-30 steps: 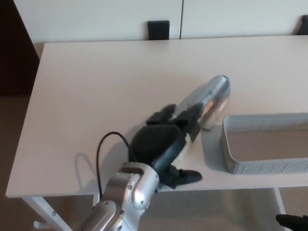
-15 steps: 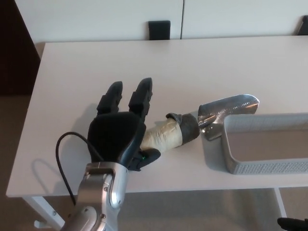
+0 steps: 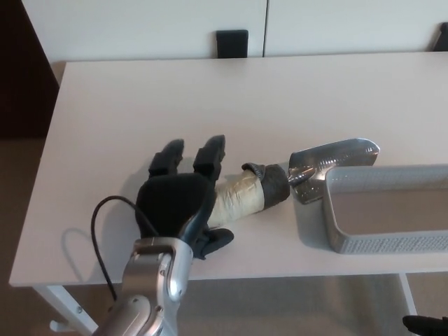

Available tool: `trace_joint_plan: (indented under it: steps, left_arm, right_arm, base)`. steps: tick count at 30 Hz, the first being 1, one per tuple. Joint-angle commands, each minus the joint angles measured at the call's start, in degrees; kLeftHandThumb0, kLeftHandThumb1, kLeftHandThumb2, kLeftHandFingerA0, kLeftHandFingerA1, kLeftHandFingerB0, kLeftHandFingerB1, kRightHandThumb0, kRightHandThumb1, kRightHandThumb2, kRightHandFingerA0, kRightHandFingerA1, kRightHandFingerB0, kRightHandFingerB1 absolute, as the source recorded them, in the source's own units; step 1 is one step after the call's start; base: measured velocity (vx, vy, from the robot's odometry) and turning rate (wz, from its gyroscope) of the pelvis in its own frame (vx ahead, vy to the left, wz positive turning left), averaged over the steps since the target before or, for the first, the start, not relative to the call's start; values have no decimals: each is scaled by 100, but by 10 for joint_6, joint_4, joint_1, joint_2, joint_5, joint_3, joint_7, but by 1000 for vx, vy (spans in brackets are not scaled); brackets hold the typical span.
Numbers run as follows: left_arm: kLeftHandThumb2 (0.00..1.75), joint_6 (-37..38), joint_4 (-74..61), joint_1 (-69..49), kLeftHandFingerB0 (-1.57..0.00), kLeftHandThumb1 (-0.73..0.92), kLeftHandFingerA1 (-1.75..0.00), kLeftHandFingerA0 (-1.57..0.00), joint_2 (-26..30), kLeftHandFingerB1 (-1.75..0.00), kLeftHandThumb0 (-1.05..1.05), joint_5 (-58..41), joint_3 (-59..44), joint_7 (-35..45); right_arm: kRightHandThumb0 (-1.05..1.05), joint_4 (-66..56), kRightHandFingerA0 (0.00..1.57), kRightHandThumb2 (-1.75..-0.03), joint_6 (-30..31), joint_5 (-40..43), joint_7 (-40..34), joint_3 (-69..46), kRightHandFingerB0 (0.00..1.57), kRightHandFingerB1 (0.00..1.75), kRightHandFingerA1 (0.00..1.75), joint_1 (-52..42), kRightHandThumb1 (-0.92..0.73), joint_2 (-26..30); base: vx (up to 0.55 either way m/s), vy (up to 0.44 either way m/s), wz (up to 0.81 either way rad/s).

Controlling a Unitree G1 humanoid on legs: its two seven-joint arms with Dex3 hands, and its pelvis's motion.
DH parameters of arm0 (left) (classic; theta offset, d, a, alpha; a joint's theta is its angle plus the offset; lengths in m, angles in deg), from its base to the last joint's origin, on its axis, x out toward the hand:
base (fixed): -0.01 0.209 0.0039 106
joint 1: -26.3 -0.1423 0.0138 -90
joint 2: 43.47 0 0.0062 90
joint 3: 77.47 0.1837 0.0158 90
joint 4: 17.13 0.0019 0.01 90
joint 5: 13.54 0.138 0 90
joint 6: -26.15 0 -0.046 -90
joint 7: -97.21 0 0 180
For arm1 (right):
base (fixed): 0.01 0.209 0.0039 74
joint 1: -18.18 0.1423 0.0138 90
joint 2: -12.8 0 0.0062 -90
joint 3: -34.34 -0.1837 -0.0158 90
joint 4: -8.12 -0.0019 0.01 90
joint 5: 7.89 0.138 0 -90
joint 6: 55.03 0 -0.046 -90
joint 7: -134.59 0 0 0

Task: The robot walks towards a desk on which a shovel is kept on the left hand side and a container is kept on the right hand side. The robot picks up the shovel using its left hand and places it in the container.

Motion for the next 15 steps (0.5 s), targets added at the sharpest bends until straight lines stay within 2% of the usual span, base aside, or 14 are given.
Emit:
trace_joint_plan:
  steps: [1,2,3,4,6,7,8,9,10,11,12,13,14,15]
  left_arm:
    - [54,11,41,37,-1,47,-63,-1,-10,-50,-64,-42,-1,47]
    - [83,10,48,43,0,21,-55,0,-11,-54,-38,-45,-1,52]
    - [83,7,56,50,0,21,-55,-1,-14,-53,-37,-46,0,54]
    - [72,8,66,60,-4,39,-60,-6,-16,-53,-66,-47,0,56]
    - [75,12,82,72,-2,40,-61,-8,-16,-50,-67,-49,4,57]
    - [83,12,90,78,-2,21,-54,0,-18,-56,-38,-51,5,55]
    - [55,12,96,81,0,48,-70,-7,-20,-43,-66,-52,6,53]
    - [55,13,102,85,0,48,-70,-7,-20,-43,-66,-53,8,51]
    - [55,15,107,87,0,49,-71,-8,-21,-52,-65,-55,8,50]
    - [55,17,116,94,-9,51,-72,-11,-18,-63,-62,-57,13,60]
    - [55,17,118,97,-14,53,-73,-14,-15,-64,-59,-55,17,67]
    - [79,12,124,106,-26,44,-66,-30,-5,-60,-55,-45,32,91]
    - [79,4,131,115,-26,44,-66,-30,2,-60,-55,-33,48,113]
    - [88,3,141,122,-33,50,-72,-52,13,-61,-49,-15,68,123]
  right_arm:
    - [-33,-2,59,-69,7,10,6,-6,39,47,55,-2,-50,3]
    - [-32,-4,60,-69,8,9,4,-5,39,47,55,-2,-50,3]
    - [-32,-5,60,-69,9,11,6,-6,39,47,55,-3,-50,3]
    - [-33,-8,60,-69,9,9,4,-5,39,47,55,-2,-50,4]
    - [-34,-10,60,-70,10,7,4,-5,39,47,55,-2,-50,5]
    - [-35,-11,60,-70,10,4,3,-4,39,47,55,-2,-50,8]
    - [-35,-10,60,-70,8,1,2,-3,39,47,55,-1,-50,9]
    - [-35,-9,60,-70,6,0,3,-2,39,47,55,-1,-50,10]
    - [-36,-6,61,-71,1,-4,3,0,39,47,55,1,-50,12]
    - [-36,-4,61,-71,-5,-5,5,1,39,48,56,1,-50,14]
    - [-37,-4,61,-71,-4,-5,4,1,40,48,56,2,-50,13]
    - [-28,-8,67,-58,-1,-5,4,3,45,41,49,3,-60,13]
    - [-28,-12,67,-58,2,-6,4,3,45,41,49,2,-60,15]
    - [-27,-15,67,-57,6,-3,5,3,47,42,49,1,-59,14]
  base:
    - [0,0,0]
    - [0,0,0]
    - [0,0,0]
    - [0,0,0]
    - [0,0,0]
    - [0,0,0]
    - [0,0,0]
    - [0,0,0]
    - [0,0,0]
    - [0,0,0]
    - [0,0,0]
    - [0,0,0]
    - [0,0,0]
    - [0,0,0]
